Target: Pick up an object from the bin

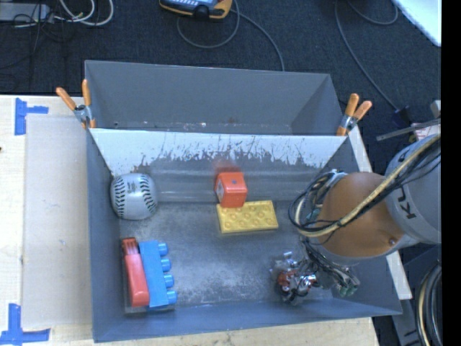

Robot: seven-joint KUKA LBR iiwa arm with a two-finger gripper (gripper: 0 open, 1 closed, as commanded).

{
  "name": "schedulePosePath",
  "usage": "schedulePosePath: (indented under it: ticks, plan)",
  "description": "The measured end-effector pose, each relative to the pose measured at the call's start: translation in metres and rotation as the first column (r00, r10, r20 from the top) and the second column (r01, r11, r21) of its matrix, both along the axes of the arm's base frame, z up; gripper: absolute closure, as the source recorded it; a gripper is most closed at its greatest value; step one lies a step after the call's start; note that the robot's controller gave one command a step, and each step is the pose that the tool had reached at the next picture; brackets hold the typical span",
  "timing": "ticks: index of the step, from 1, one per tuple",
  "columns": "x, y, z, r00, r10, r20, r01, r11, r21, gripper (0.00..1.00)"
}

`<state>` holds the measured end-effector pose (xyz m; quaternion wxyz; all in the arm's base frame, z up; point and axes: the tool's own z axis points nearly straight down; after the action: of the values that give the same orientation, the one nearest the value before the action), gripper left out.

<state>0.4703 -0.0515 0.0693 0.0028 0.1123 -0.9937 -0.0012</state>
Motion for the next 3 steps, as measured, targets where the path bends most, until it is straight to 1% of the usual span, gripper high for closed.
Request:
schedulePosePath:
  ticks: [3]
  plan:
    - [-0.0004,0.0005,0.0050,1.000,0.000,-0.001,0.000,1.000,0.000,1.00]
